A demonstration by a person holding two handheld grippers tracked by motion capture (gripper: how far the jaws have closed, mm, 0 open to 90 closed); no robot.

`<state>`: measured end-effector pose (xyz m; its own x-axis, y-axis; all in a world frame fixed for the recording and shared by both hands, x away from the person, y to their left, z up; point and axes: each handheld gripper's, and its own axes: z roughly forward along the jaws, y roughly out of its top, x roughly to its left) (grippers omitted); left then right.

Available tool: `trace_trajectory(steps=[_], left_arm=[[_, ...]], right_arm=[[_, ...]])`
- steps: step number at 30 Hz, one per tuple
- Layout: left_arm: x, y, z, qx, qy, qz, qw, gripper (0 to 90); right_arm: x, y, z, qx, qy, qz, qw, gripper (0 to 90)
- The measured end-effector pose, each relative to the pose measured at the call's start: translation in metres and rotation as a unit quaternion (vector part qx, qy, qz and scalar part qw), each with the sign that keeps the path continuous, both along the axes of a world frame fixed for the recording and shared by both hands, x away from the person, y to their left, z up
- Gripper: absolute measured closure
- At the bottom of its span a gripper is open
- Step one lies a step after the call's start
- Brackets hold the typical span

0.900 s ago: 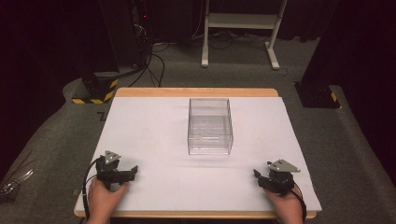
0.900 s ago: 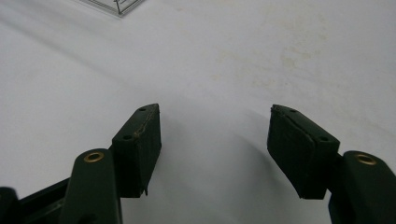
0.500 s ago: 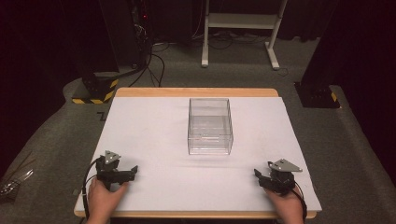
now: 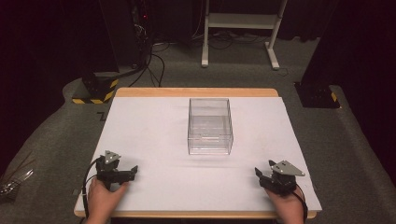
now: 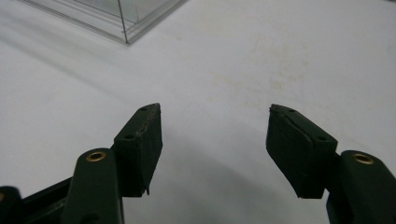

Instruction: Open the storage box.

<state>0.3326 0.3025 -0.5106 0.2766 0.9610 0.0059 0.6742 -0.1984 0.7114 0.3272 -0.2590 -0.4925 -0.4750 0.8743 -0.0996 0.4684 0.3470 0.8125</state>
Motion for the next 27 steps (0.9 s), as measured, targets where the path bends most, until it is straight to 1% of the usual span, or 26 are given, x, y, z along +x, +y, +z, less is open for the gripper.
trace_trajectory(steps=[1, 2, 6, 8, 16, 17, 24, 26, 27], left_arm=[[0.000, 0.000, 0.000, 0.000, 0.000, 0.000, 1.0000, 1.0], [0.000, 0.000, 0.000, 0.000, 0.000, 0.000, 1.0000, 1.0], [0.000, 0.000, 0.000, 0.000, 0.000, 0.000, 1.0000, 1.0], [0.000, 0.000, 0.000, 0.000, 0.000, 0.000, 1.0000, 1.0], [0.000, 0.000, 0.000, 0.000, 0.000, 0.000, 1.0000, 1.0], [0.000, 0.000, 0.000, 0.000, 0.000, 0.000, 1.0000, 1.0], [0.000, 0.000, 0.000, 0.000, 0.000, 0.000, 1.0000, 1.0], [0.000, 0.000, 0.000, 0.000, 0.000, 0.000, 1.0000, 1.0], [0.000, 0.000, 0.000, 0.000, 0.000, 0.000, 1.0000, 1.0]], right_arm=[[-0.001, 0.001, 0.002, -0.002, -0.007, 0.004, 1.0000, 36.6], [-0.001, 0.001, 0.002, -0.002, -0.007, 0.004, 1.0000, 36.6], [-0.006, 0.006, 0.009, 0.008, -0.021, 0.011, 0.9997, 37.8], [-0.007, 0.008, 0.010, 0.011, -0.024, 0.017, 0.9995, 37.9], [-0.008, 0.017, 0.013, 0.014, -0.026, 0.028, 0.9992, 38.8], [-0.008, 0.020, 0.013, 0.014, -0.029, 0.030, 0.9990, 39.6], [-0.010, 0.028, 0.014, 0.022, -0.032, 0.031, 0.9988, 40.7], [-0.010, 0.030, 0.015, 0.026, -0.031, 0.036, 0.9985, 45.1], [-0.010, 0.033, 0.016, 0.028, -0.032, 0.040, 0.9983, 45.2]])
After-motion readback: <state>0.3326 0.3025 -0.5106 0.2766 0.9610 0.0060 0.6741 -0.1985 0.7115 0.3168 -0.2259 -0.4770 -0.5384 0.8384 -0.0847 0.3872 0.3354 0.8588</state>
